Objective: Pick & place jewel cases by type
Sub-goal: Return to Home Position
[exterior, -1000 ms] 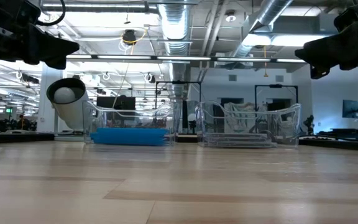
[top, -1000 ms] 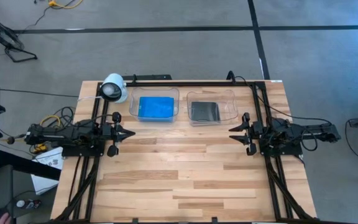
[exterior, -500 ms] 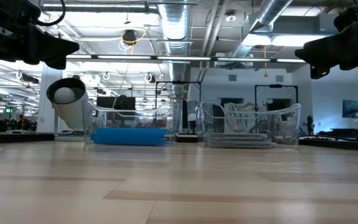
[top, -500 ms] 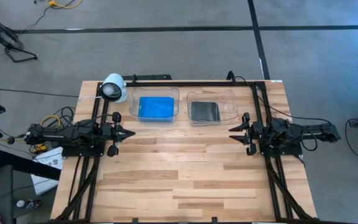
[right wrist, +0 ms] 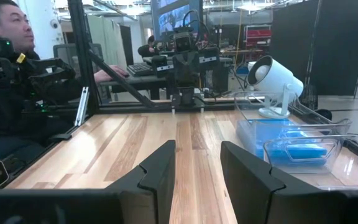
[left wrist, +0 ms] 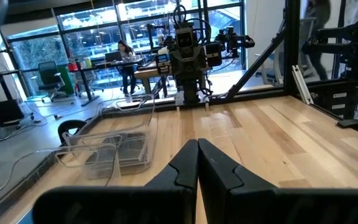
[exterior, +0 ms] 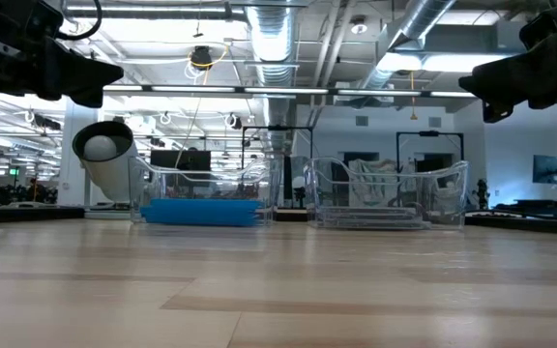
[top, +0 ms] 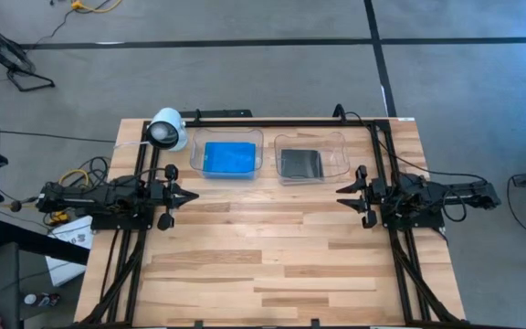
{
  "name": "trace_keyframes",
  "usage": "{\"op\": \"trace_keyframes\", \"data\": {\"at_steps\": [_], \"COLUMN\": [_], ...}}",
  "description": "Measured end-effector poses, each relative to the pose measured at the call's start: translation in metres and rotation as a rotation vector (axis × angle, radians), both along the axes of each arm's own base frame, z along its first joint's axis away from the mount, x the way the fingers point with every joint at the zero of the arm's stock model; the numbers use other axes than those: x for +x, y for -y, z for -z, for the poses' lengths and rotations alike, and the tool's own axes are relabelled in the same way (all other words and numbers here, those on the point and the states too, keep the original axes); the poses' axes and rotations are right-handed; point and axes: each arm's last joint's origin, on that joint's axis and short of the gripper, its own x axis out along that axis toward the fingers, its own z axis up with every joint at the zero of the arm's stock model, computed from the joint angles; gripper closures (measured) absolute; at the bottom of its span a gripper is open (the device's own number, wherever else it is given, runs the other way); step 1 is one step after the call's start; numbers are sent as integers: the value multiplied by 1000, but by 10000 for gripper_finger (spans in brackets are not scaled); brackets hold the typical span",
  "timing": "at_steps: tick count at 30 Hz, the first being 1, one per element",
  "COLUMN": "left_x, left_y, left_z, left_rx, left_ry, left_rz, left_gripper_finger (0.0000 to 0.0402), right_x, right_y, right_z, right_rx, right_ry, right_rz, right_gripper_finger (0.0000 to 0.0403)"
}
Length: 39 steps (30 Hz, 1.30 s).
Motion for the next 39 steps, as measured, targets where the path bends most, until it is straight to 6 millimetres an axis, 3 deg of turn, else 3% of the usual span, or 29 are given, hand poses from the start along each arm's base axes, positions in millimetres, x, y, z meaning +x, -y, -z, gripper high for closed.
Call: {"op": "trace_keyframes", "data": {"at_steps": [39], "left_x": [0], "left_y": [0], "left_z": [0], "left_rx": [-5], "left_ry": [0], "left_rz": [0], "left_gripper_finger": [401], "right_x": [0], "right_y": [0], "right_z": [0], "right_rx": [0], "right_ry": [0], "right_rz": [0], "right_gripper_finger": [282]}}
